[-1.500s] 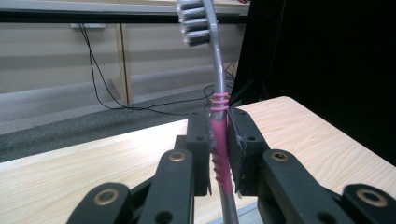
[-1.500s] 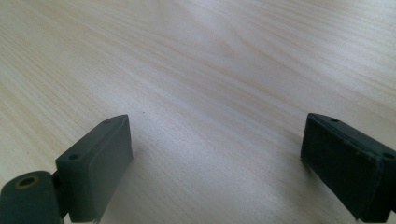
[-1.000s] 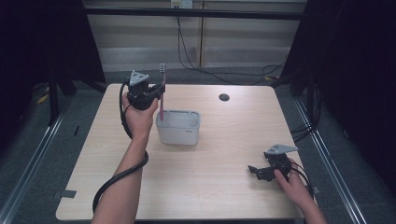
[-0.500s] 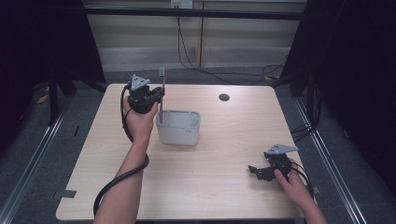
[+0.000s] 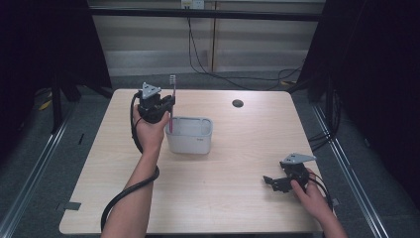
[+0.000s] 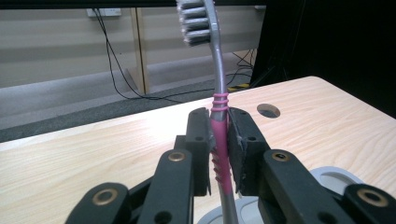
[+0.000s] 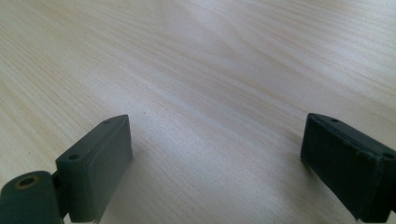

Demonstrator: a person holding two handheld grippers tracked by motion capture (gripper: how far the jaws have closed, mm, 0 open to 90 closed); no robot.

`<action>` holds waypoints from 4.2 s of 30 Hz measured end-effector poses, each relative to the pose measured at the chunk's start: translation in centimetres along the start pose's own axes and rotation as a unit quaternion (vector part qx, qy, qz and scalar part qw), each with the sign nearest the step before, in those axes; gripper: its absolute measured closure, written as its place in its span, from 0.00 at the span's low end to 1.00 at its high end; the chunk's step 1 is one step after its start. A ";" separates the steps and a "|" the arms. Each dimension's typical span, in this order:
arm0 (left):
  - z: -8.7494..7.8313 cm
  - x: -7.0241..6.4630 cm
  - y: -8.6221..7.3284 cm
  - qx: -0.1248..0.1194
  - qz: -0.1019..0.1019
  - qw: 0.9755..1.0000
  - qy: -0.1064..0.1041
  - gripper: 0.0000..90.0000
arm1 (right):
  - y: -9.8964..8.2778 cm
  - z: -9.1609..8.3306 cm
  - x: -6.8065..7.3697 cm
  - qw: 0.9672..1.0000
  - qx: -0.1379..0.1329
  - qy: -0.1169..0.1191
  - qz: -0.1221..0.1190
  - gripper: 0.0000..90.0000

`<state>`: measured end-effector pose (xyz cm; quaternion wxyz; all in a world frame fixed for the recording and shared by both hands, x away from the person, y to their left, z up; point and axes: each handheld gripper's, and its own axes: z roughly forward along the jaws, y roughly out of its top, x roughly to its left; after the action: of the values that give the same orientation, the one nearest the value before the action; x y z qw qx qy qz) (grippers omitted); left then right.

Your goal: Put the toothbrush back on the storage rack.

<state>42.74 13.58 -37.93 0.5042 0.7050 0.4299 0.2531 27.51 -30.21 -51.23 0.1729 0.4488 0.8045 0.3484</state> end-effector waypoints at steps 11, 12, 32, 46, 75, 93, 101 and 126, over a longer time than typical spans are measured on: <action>0.0 0.1 -1.0 0.009 0.001 1.000 0.002 0.88 | 0.0 0.0 0.1 1.000 0.003 -0.001 0.001 0.09; 0.0 0.1 -1.1 0.010 0.001 1.000 0.003 0.88 | 0.0 0.0 0.0 1.000 0.002 -0.001 0.000 0.09; -0.9 0.2 -2.2 0.020 0.004 1.000 0.005 0.88 | 0.0 0.0 0.1 1.000 0.004 -0.002 0.001 0.09; -1.3 0.5 -2.9 0.027 0.000 1.000 0.005 0.88 | 0.0 0.0 0.1 1.000 0.004 -0.002 0.001 0.09; -1.8 0.3 -3.2 0.043 0.002 0.999 -0.003 0.90 | 0.0 0.0 0.1 1.000 0.004 -0.002 0.001 0.09; -2.2 0.9 -3.8 0.063 0.006 0.998 -0.007 0.44 | 0.0 0.0 0.0 1.000 0.000 0.001 0.000 0.09; -3.0 1.1 -4.2 0.075 0.010 0.997 -0.021 0.40 | 0.0 0.0 0.1 1.000 0.004 0.000 0.002 0.09; -6.2 2.2 -6.5 0.080 0.015 0.996 -0.032 0.37 | 0.0 0.0 0.1 1.000 0.005 -0.001 0.002 0.09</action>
<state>36.73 19.34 -41.86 0.4558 0.7574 0.4214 0.2027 27.48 -30.09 -51.20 0.1708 0.4521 0.8050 0.3441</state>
